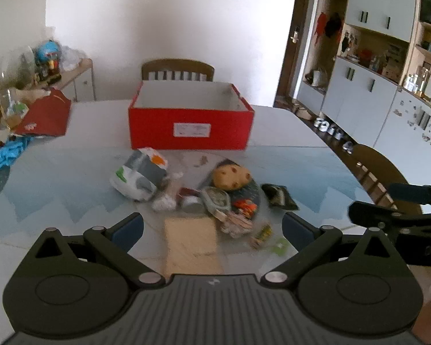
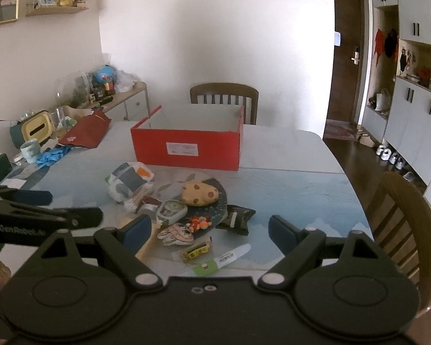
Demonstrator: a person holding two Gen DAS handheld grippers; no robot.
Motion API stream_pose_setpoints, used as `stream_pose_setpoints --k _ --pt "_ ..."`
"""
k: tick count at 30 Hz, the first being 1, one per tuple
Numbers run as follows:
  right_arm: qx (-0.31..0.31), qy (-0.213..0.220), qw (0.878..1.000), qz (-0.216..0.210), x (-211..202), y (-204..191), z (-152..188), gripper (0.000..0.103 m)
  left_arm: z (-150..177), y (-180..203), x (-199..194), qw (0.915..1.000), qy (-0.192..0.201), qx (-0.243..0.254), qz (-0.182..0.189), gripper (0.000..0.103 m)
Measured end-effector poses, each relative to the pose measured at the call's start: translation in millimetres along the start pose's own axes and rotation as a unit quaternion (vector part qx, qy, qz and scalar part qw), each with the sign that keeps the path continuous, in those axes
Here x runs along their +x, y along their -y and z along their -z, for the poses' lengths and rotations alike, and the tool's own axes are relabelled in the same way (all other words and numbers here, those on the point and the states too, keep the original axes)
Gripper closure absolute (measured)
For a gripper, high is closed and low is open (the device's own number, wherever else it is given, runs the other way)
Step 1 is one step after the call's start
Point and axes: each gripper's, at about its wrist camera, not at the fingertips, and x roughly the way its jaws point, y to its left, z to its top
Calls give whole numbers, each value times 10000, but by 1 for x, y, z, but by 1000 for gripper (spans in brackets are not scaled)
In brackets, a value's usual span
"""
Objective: Organize objects
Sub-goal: 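Grasp the white glue stick with the right tool while the left tool grasps the bread bag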
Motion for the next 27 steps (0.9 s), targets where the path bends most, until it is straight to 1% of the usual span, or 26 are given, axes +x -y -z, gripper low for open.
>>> stream_pose_setpoints --k 4,8,10,13,17,21,24,27 --pt "-79 -109 9998 168 21 2 1 15 2 -6 20 9994 20 255 -227 0" --pt "-119 -381 9987 327 48 3 6 15 5 -12 46 9985 -35 484 -233 0" --pt "-120 -459 9984 321 59 3 10 15 7 -14 58 9983 -67 544 -189 0" --pt "-225 -571 9972 423 76 1 15 15 9 -19 79 9980 -291 521 -195 0" --pt "-162 -791 9957 449 97 1 22 15 17 -25 104 9975 -521 468 -94 0" --pt "-28 -1128 9923 507 120 3 31 15 28 -24 129 9946 -854 574 -105 0" --pt "141 -1363 9891 538 134 7 37 15 36 -21 140 9919 -1002 765 -129 0" --pt "243 -1573 9856 576 146 8 43 16 40 -21 148 9905 -1138 770 -71 0"
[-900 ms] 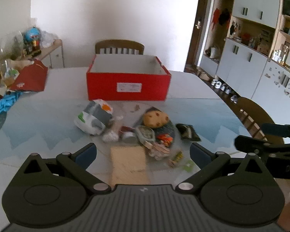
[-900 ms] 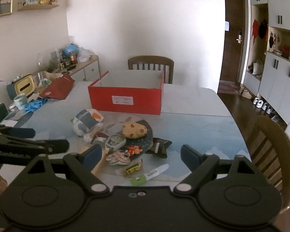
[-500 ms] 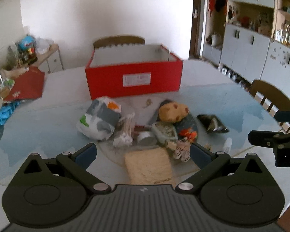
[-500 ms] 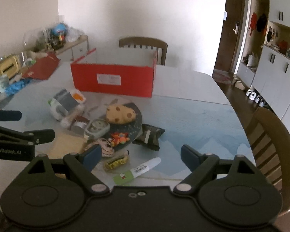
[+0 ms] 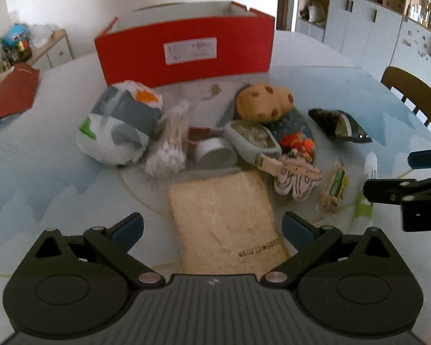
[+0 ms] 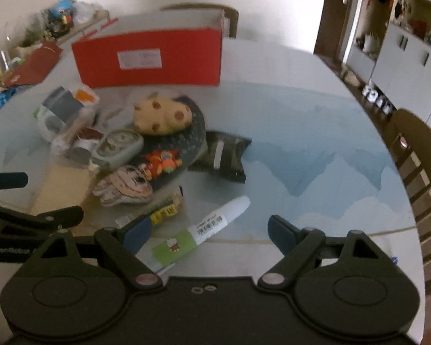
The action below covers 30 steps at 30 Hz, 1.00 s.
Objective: Organize objects
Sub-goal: 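Grasp the white glue stick with the right tool while the left tool grasps the bread bag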
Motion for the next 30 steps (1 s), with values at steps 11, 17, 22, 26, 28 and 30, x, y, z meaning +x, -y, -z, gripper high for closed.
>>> stream_pose_setpoints --k 11,17,22,26,28,30 --pt "112 -450 9989 -48 23 -4 2 17 -1 1 12 9996 -216 -10 189 1" --pt "187 -565 9982 -79 26 -3 4 18 1 2 11 9993 -192 121 300 11" --pt "110 -509 9986 -74 25 -2 4 31 1 -3 8 9989 -231 -51 404 17" --pt "29 -429 9990 -98 23 -1 2 52 2 -3 4 9990 -191 22 401 24" --pt "-9 -400 9991 -114 21 0 2 67 3 -1 2 9991 -176 93 387 25" --pt "-39 -386 9992 -114 20 0 3 79 4 -1 0 9991 -188 115 375 26"
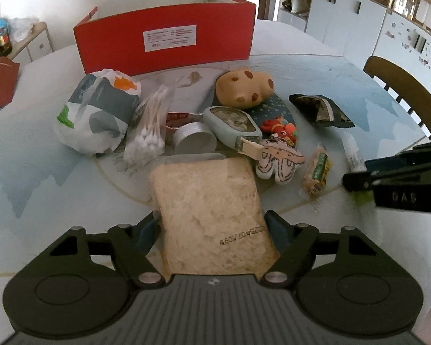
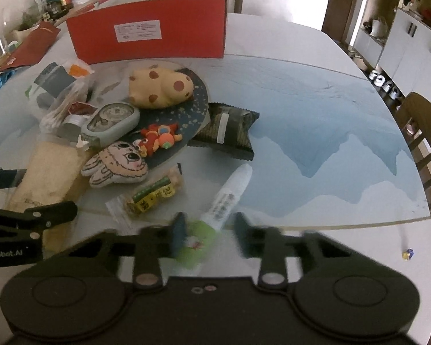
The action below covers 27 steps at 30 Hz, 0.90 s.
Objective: Organize objects
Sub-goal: 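Grasp the white glue stick with the right tool while the left tool grasps the bread bag, then carry the glue stick and bread bag into the red box and release both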
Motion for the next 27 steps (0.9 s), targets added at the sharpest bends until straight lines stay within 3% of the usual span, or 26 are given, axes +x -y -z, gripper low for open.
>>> stream_pose_setpoints --k 2,10,16,27 --pt "38 -27 10000 -46 -2 4 1 86 0 -1 -2 10000 -17 -17 10 27" --pt "77 115 9997 -217 -26 21 13 86 5 -6 -21 9996 -17 -292 16 28" --pt "-19 353 9986 -389 -52 24 15 86 4 -2 -46 9992 211 -336 59 28" --pt "-159 869 9938 -681 -89 18 -22 86 -27 -5 -77 9969 578 -499 180 28"
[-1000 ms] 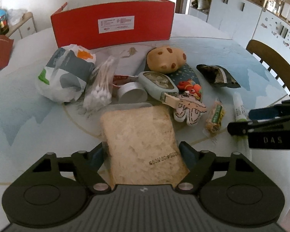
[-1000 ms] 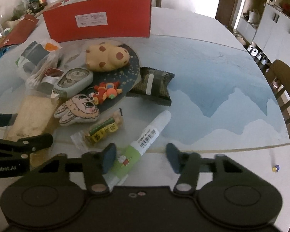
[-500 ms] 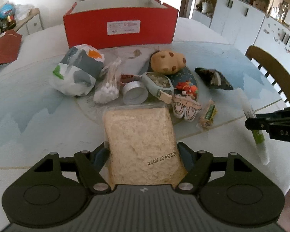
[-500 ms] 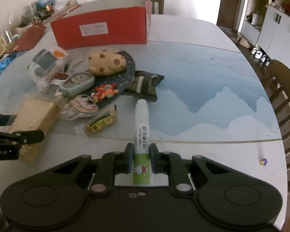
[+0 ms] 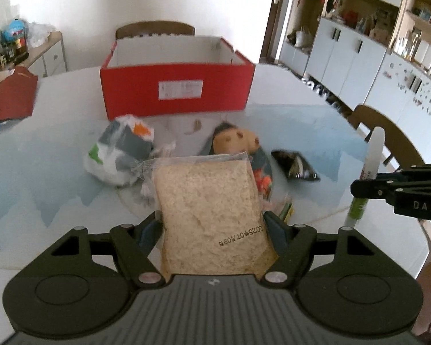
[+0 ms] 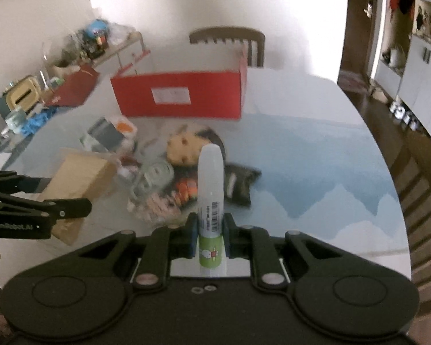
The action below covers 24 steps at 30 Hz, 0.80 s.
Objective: Organize objects
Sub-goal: 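Carry the glue stick and bread bag into the red box and release both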
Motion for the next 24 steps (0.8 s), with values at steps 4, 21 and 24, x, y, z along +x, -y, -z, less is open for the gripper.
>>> stream_pose_setpoints --k 4,21,24 --pt "-58 163 9998 -86 -2 -4 -28 86 -23 -5 -2 9999 127 45 13 28" --pt "-321 574 9978 -64 52 -15 -170 86 -162 -66 41 9983 428 396 -78 28" --pt "-288 627 9976 -34 64 -17 -191 86 -186 -77 51 9973 485 531 -154 28"
